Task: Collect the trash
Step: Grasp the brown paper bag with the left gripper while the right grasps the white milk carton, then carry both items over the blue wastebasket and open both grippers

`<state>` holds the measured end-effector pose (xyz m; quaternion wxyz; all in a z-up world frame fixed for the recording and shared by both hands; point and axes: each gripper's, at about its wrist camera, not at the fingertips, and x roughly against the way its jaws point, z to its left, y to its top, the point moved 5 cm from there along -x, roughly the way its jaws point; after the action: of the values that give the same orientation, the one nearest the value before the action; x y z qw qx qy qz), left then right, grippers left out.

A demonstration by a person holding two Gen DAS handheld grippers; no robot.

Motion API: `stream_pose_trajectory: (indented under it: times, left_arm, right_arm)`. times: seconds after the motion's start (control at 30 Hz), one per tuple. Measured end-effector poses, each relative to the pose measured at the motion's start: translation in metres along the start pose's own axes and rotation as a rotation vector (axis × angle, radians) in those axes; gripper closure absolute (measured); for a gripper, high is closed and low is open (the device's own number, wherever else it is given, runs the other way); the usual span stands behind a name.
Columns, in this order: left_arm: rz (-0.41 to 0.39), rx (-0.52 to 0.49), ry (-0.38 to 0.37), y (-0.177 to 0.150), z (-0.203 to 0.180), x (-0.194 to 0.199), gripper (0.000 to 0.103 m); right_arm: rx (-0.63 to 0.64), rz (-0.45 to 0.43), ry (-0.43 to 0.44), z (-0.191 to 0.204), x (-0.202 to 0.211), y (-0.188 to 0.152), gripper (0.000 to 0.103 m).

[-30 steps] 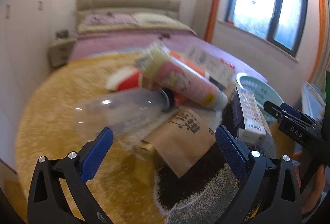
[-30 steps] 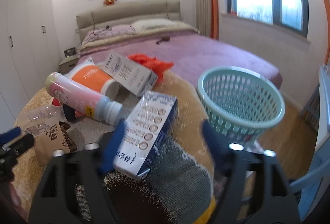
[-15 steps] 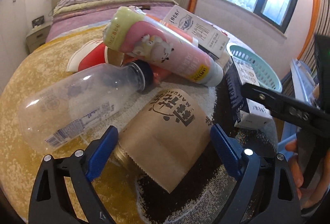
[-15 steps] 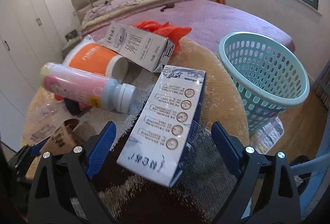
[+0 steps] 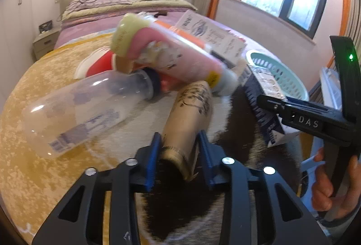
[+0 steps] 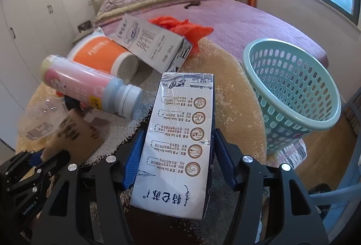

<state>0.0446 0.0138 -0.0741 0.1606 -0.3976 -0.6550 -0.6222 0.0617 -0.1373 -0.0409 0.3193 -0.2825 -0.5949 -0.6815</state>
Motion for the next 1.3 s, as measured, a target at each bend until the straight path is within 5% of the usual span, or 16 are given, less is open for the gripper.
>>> stream_pose_trajectory:
  times: [0.33,0.63,0.9,1.13,1.3]
  left_arm:
    - [-0.137,-0.042,-0.071,0.037,-0.066,0.013,0.075]
    - [-0.094,-0.081,-0.147,0.084,-0.115,-0.039,0.077]
    - [-0.043,-0.134,-0.219,0.125,-0.183,-0.108,0.077]
    - [0.062,-0.128,-0.243,0.123,-0.205,-0.169,0.075]
    - [0.069,-0.129,-0.244,0.121,-0.206,-0.175,0.058]
  right_arm:
    - [-0.061,-0.145,0.018,-0.049,0.045,0.029,0.047]
    - [-0.192,-0.199,-0.074,-0.146,0.046,0.062,0.047]
    - [-0.309,-0.100,-0.110,-0.216,-0.004,0.073,0.047]
    - [-0.378,-0.022,-0.126,-0.251,-0.033,0.070,0.046]
    - [-0.385,-0.009,-0.142,-0.253,-0.039,0.071,0.044]
